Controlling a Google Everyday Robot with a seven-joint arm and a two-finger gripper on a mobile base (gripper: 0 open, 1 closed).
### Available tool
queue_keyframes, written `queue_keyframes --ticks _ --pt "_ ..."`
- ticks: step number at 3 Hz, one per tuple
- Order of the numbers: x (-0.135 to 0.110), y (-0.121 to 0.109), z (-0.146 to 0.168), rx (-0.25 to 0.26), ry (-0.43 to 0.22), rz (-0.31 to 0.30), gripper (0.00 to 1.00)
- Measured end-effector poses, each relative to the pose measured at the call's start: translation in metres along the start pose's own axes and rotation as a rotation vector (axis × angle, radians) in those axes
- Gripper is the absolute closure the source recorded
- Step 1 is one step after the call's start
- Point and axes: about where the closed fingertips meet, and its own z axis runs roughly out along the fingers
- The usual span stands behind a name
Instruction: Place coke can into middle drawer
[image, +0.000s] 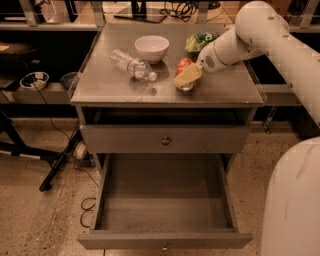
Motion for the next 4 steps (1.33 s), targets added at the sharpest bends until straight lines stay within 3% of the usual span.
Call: queue_keyframes --ticks 1,2,3,4 --pt "0.0 0.0 0.0 0.0 0.0 0.0 0.91" --pt "0.0 0.0 0.0 0.0 0.0 0.0 1.0" --pt "-0.005 0.002 -0.004 -0.012 -0.009 -0.004 1.0" --pt "-0.012 0.006 -0.021 -0.058 -0.037 -0.027 1.0"
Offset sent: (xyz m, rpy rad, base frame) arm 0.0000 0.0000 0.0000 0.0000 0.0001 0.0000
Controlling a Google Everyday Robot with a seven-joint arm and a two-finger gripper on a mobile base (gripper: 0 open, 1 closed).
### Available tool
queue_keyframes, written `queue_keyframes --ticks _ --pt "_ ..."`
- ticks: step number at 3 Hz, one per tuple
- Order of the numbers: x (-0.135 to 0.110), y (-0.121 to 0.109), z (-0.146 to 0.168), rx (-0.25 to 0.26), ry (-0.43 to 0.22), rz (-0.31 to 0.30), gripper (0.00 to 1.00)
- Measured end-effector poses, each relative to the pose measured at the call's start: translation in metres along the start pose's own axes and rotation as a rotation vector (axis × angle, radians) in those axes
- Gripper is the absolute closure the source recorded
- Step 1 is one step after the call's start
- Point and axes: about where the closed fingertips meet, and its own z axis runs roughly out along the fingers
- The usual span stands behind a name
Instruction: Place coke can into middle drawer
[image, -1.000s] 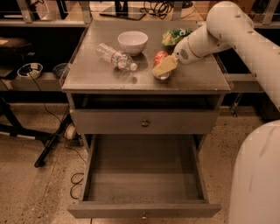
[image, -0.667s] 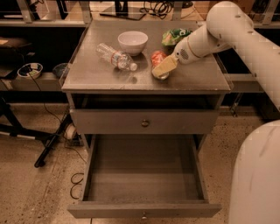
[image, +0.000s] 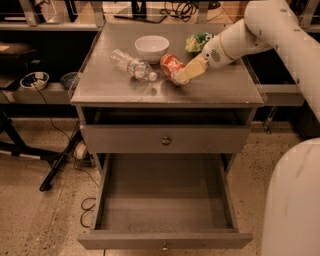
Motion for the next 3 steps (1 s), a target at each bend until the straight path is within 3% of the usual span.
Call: queue_keyframes --ticks 1,3 --pt "-0.007 0.007 -0.014 -0.072 -0.039 -0.038 1.0" --pt "-0.005 0.042 -0.059 -0.327 -0.12 -0.21 1.0"
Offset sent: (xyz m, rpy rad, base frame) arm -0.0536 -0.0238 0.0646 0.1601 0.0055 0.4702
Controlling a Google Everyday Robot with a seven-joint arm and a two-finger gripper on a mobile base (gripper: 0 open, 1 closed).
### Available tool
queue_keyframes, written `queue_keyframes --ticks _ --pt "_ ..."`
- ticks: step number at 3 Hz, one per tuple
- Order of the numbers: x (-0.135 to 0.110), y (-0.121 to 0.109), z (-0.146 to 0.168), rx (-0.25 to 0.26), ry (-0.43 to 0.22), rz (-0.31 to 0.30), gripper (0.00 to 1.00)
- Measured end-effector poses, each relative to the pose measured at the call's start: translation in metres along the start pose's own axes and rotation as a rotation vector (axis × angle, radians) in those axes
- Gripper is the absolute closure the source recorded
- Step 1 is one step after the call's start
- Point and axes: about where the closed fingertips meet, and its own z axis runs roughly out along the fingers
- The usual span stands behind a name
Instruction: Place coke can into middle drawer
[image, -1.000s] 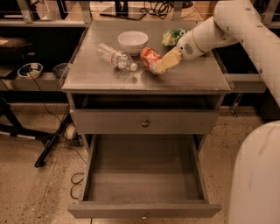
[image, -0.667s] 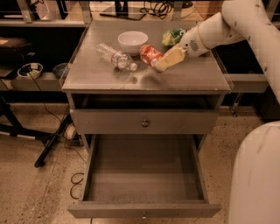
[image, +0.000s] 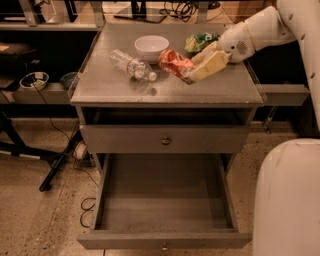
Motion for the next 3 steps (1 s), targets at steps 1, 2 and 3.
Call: queue_keyframes --ticks 1,2,3 --pt "0.002 0.026 -0.022 -0.084 -0.009 -0.06 1.0" --pt "0.004 0.047 -0.059 -0.082 -0.08 -0.077 1.0" --pt "0.001 0.041 -0.056 -0.064 -0.093 -0.074 1.0"
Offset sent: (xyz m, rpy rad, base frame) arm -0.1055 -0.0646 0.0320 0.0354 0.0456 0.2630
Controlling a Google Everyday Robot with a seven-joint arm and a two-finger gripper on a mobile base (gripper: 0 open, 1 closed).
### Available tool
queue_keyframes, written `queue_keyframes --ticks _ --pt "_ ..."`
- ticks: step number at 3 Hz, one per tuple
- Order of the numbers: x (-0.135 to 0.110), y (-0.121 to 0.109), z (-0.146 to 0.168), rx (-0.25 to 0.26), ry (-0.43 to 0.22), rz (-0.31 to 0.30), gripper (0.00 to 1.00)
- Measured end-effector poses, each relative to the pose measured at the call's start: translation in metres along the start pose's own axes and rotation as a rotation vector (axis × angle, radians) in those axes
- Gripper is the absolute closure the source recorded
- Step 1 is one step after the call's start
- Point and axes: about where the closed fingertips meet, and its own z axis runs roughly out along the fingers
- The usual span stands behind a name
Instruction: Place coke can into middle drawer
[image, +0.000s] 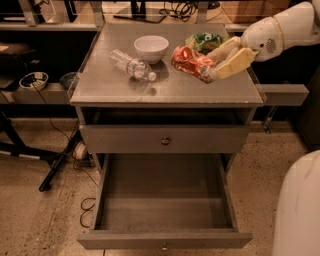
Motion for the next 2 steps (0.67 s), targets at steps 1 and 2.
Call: queue_keyframes --ticks 1,2 --pt "-0.006 0.0 -0.006 0.07 0.012 -0.002 1.0" --pt "-0.019 0.02 -0.035 0.254 0.002 -0.002 1.0"
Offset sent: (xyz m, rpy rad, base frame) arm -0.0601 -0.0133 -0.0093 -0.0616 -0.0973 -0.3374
